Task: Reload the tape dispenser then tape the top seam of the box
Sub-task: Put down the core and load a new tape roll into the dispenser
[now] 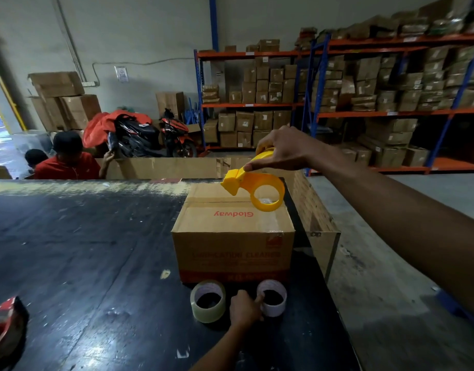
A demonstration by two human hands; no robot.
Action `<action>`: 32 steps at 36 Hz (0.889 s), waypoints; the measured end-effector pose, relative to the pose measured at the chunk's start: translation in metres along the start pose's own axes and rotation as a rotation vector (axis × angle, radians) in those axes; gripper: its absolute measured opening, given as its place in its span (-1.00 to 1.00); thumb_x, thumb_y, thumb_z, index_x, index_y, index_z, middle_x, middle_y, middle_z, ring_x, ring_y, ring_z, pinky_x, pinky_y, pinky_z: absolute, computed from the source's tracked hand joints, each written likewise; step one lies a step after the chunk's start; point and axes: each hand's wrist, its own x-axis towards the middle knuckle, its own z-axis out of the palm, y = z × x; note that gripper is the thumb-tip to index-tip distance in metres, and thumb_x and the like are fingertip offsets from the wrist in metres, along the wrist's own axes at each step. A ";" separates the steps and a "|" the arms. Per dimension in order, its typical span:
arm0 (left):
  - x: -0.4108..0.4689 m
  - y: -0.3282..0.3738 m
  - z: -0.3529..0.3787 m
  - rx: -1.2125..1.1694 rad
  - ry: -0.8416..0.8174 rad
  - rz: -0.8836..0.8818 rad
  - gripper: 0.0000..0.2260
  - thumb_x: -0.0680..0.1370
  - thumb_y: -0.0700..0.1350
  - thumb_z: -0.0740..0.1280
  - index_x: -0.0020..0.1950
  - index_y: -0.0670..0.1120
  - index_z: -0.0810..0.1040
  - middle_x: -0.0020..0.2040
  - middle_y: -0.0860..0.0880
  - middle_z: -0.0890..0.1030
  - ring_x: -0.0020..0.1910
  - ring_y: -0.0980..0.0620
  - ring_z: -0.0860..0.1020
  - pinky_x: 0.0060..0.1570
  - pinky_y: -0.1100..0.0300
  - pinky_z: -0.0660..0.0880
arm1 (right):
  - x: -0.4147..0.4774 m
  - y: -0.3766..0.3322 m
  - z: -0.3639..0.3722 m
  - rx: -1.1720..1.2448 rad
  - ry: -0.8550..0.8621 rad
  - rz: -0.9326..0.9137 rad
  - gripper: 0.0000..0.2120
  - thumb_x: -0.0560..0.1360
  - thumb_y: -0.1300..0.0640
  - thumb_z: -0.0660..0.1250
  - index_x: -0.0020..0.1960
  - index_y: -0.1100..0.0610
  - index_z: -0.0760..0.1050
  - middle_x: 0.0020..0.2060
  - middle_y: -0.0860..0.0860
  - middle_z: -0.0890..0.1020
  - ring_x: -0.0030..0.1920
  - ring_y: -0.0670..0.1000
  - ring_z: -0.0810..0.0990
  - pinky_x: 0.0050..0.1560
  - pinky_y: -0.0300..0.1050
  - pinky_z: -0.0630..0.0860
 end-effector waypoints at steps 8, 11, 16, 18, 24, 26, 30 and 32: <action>-0.013 -0.008 -0.030 0.276 0.271 0.290 -0.62 0.55 0.30 0.23 -0.18 0.01 0.55 -0.29 0.02 0.64 -0.30 0.06 0.60 -0.34 0.11 0.45 | 0.007 0.001 0.017 -0.001 0.001 -0.014 -0.19 0.27 -0.58 0.28 0.11 0.10 0.67 -0.08 0.07 0.72 -0.08 0.06 0.67 -0.07 0.02 0.65; -0.015 -0.024 -0.057 0.234 0.477 0.442 -0.72 0.50 0.30 0.33 -0.12 0.11 0.52 -0.26 0.12 0.59 -0.27 0.15 0.54 -0.30 0.22 0.45 | 0.010 -0.001 0.024 0.006 -0.013 -0.011 -0.21 0.27 -0.58 0.29 0.07 0.09 0.67 -0.13 0.05 0.72 -0.11 0.05 0.67 -0.16 -0.05 0.61; 0.004 -0.069 -0.089 0.252 0.480 0.252 0.02 0.20 0.66 0.16 0.50 0.06 0.27 0.43 0.02 0.38 0.41 -0.04 0.37 0.31 -0.08 0.43 | 0.025 -0.002 0.039 -0.015 -0.010 0.003 -0.20 0.30 -0.57 0.33 0.09 0.13 0.69 -0.06 0.09 0.74 -0.06 0.08 0.68 -0.10 -0.02 0.62; 0.006 -0.078 -0.095 0.181 0.321 0.168 0.30 0.04 0.72 0.15 0.61 0.02 0.04 0.58 -0.05 0.20 0.52 -0.11 0.28 0.40 -0.21 0.36 | 0.030 -0.004 0.043 -0.015 -0.027 0.003 -0.24 0.31 -0.58 0.33 0.00 0.12 0.69 -0.14 0.08 0.73 -0.13 0.08 0.68 -0.19 -0.05 0.60; 0.004 -0.083 -0.101 0.126 0.135 0.161 0.22 0.03 0.56 0.42 0.55 0.01 0.17 0.48 0.01 0.37 0.36 0.02 0.48 0.29 -0.01 0.50 | 0.042 -0.015 0.053 -0.049 -0.025 0.004 -0.24 0.30 -0.58 0.33 -0.07 0.13 0.67 -0.23 0.10 0.72 -0.18 0.12 0.68 -0.30 -0.11 0.52; 0.002 -0.083 -0.102 0.096 0.127 0.186 0.03 0.11 0.42 0.48 0.48 0.03 0.27 0.40 0.03 0.44 0.27 0.06 0.52 0.22 0.12 0.53 | 0.045 -0.018 0.054 -0.049 -0.047 0.007 -0.26 0.31 -0.57 0.33 -0.06 0.12 0.67 -0.19 0.11 0.73 -0.16 0.13 0.69 -0.28 -0.11 0.54; -0.004 -0.080 -0.101 0.005 0.160 0.328 -0.09 0.16 0.39 0.50 0.42 0.09 0.33 0.30 0.17 0.44 0.26 0.11 0.51 0.18 0.25 0.50 | 0.045 -0.019 0.058 -0.039 -0.041 0.009 -0.26 0.31 -0.57 0.34 -0.03 0.11 0.68 -0.16 0.10 0.74 -0.15 0.11 0.70 -0.27 -0.11 0.57; -0.008 -0.071 -0.101 -0.038 0.198 0.459 -0.13 0.20 0.41 0.51 0.42 0.17 0.31 0.30 0.25 0.42 0.30 0.17 0.49 0.22 0.26 0.49 | 0.043 -0.018 0.060 -0.050 -0.038 0.014 -0.24 0.29 -0.59 0.31 -0.03 0.10 0.68 -0.16 0.09 0.74 -0.15 0.11 0.70 -0.21 -0.04 0.62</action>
